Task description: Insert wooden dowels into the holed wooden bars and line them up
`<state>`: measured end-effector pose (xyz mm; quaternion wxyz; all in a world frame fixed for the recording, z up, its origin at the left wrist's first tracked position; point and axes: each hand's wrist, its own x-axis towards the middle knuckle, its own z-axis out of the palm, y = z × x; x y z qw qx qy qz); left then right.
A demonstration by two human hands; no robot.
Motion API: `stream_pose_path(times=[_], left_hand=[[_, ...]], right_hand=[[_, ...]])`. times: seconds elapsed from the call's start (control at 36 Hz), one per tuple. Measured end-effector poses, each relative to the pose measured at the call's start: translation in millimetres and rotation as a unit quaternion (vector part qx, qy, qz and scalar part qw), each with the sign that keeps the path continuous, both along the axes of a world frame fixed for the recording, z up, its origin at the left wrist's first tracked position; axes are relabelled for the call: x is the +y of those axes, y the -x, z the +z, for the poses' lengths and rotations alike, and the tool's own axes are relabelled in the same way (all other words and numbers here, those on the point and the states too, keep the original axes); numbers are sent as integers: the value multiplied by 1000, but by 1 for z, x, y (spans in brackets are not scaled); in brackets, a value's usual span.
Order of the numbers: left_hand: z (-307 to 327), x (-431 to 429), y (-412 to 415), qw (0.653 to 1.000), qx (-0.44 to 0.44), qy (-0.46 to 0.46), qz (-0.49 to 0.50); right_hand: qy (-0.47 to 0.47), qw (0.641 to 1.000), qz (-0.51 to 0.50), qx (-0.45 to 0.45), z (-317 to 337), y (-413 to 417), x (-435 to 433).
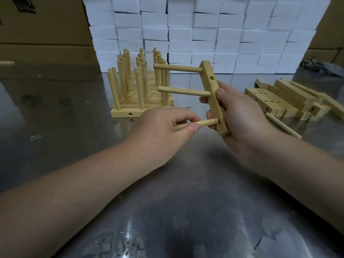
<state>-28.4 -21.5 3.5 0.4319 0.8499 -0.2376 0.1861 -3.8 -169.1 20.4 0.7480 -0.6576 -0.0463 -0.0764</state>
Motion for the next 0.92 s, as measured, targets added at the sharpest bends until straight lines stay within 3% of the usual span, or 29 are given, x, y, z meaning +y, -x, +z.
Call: stream_pose_path(times=[0.72,0.92], left_hand=[[0,1,1,998,-47,-50,-8],[9,3,6,983,-113,-144,0]], right_hand=[[-42,999,-23,11,3,3,4],[-57,997,-20,45,4,5,5]])
